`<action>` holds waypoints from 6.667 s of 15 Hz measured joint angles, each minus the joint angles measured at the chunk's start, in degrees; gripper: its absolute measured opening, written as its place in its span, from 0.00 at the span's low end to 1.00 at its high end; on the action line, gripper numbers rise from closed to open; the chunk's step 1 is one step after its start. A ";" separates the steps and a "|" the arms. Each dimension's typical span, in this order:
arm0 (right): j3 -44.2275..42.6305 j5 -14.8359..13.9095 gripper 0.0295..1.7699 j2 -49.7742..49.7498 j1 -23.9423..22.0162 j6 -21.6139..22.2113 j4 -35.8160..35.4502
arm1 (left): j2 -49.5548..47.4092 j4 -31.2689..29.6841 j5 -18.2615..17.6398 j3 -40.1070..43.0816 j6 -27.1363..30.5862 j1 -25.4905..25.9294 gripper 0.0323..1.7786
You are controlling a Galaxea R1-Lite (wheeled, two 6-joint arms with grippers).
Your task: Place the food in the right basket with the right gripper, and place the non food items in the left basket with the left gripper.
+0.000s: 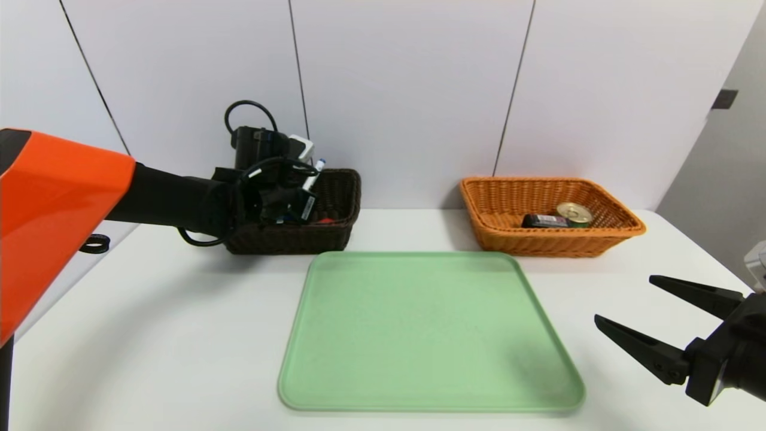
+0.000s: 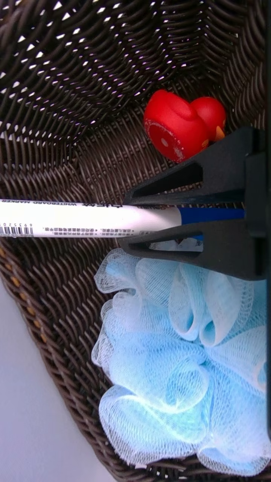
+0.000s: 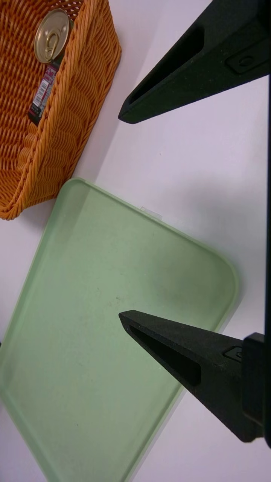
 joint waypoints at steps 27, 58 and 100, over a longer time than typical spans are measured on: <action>-19.85 -13.91 0.97 5.84 -3.34 -0.15 0.56 | -23.08 13.35 12.18 -4.57 -7.96 9.63 0.92; -12.64 -1.54 0.97 -45.43 -14.54 5.35 31.82 | -102.82 14.09 -0.90 58.82 -19.11 19.29 0.95; 15.80 -7.67 0.97 -62.28 -13.67 -2.38 32.62 | -120.53 7.67 -6.34 83.96 -6.36 18.42 0.95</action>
